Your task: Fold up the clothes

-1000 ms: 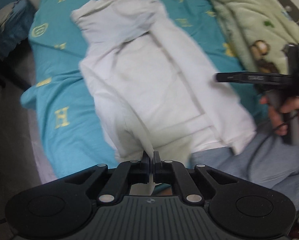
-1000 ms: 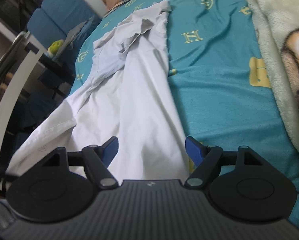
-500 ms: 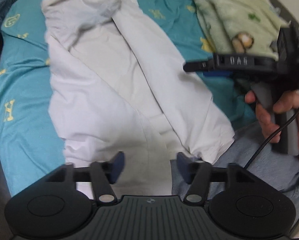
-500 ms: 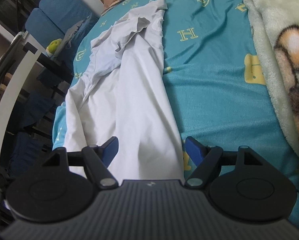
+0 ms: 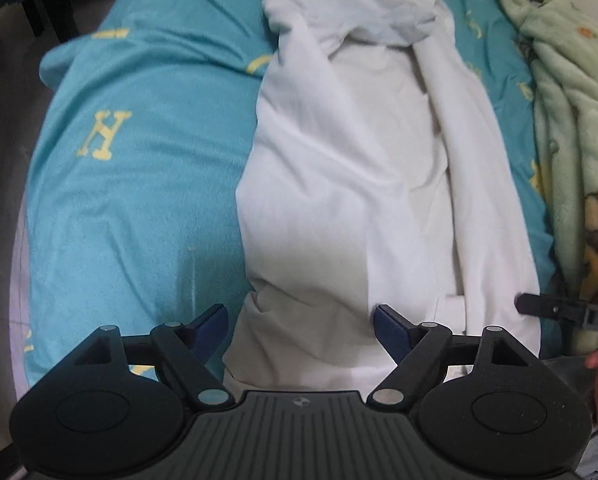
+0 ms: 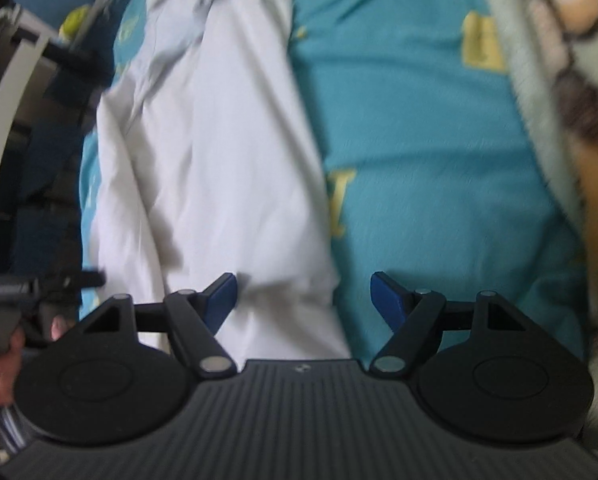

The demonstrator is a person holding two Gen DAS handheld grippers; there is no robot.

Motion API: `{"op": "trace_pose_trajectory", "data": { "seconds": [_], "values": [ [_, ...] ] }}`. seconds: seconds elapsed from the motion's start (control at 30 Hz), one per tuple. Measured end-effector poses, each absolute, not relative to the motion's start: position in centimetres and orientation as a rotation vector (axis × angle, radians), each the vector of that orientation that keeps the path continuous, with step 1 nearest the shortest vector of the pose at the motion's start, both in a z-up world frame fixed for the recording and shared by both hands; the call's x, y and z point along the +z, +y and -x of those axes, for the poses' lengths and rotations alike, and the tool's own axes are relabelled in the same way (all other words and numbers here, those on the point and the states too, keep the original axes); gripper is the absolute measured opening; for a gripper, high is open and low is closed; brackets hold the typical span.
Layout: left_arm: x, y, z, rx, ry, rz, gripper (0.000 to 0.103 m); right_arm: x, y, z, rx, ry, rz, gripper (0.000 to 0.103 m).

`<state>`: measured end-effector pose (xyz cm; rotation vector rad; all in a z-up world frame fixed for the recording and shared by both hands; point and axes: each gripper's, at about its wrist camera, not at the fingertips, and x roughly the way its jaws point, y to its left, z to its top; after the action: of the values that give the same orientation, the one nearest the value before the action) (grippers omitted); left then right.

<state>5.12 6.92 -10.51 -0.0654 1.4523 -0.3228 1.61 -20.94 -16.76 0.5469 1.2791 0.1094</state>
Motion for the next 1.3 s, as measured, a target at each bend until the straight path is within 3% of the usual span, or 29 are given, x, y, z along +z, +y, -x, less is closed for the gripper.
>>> {"op": "trace_pose_trajectory", "data": {
  "seconds": [0.37,0.43,0.47,0.5,0.53,0.57,0.63,1.07,1.3],
  "values": [
    [-13.0,6.6,-5.1,-0.430,1.600,0.080,0.087,-16.3,-16.2,0.0,0.217,1.362,-0.434,0.075],
    [-12.9,6.4,-4.6,-0.447,1.609,0.061,0.085,-16.1,-15.3,0.2,0.226,1.366,-0.391,0.062],
    [-12.9,6.3,-4.3,-0.457,1.619,0.060,0.083,-16.0,-14.9,0.3,0.219,1.365,-0.366,0.046],
    [-12.8,6.2,-3.9,-0.468,1.629,0.058,0.076,-15.9,-14.5,0.3,0.211,1.366,-0.345,0.035],
    [-12.7,6.2,-3.5,-0.483,1.641,0.054,0.063,-15.8,-14.2,0.4,0.204,1.363,-0.334,0.017],
    [-12.7,6.1,-3.0,-0.500,1.655,0.047,0.055,-15.6,-14.1,0.5,0.199,1.357,-0.328,0.012],
    [-11.9,6.5,-2.1,-0.510,1.627,0.041,0.010,-15.2,-14.0,0.8,0.206,1.336,-0.342,0.009],
    [2.6,15.9,2.3,-0.573,1.168,0.532,0.008,-4.2,-19.1,6.3,0.283,0.977,-0.545,0.007],
    [4.3,17.0,9.3,-0.589,1.086,0.636,0.008,-2.0,-21.3,11.1,0.294,0.873,-0.554,0.007]
  ]
}}
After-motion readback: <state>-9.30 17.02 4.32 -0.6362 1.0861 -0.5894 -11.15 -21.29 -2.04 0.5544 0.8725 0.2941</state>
